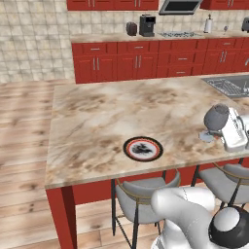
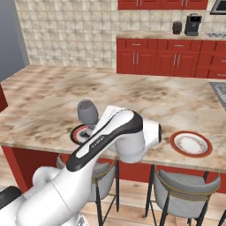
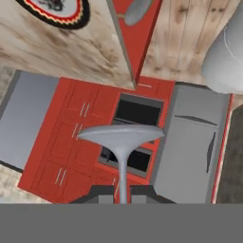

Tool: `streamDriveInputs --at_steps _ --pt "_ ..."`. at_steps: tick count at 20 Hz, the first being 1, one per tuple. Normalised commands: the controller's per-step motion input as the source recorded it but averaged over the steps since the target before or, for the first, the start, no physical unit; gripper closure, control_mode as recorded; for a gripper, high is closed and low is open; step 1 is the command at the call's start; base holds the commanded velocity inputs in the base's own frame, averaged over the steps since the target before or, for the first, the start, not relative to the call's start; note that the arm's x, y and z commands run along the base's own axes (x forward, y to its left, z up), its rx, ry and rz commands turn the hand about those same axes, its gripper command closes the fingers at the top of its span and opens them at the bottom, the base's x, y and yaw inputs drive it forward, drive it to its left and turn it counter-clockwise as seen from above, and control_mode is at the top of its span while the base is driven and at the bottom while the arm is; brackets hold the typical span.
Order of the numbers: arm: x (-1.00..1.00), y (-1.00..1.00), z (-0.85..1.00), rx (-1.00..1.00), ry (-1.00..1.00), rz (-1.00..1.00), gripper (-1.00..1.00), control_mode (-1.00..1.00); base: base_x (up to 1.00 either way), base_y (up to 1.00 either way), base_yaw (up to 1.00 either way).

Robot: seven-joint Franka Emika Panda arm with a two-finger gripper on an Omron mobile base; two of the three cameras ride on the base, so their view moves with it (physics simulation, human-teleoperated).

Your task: Retrieve the wine glasses from the counter and place one next to each plate.

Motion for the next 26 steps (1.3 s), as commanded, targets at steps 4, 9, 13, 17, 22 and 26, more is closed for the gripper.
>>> streamDriveInputs --at_steps 4,9,13,17,22,26 --pt "0.83 -0.07 -0.56 0.0 0.13 0.0 1.0 -1.0 0.0 0.0 0.0" --pt "0.68 -0.06 -0.5 0.0 0.14 0.0 1.0 -1.0 0.0 0.0 0.0" --pt "0.68 -0.01 -0.5 0.0 0.12 0.0 1.0 -1.0 0.0 0.0 0.0" --pt "0.61 -0.04 -0.51 0.0 0.02 0.01 1.0 -1.0 0.0 0.0 0.0" --pt "0.48 -0.18 -0.43 -0.01 0.0 0.01 1.0 -1.0 0.0 0.0 0.0" --pt "0.45 -0.28 -0.35 0.0 0.0 0.02 1.0 -1.0 0.0 0.0 0.0"
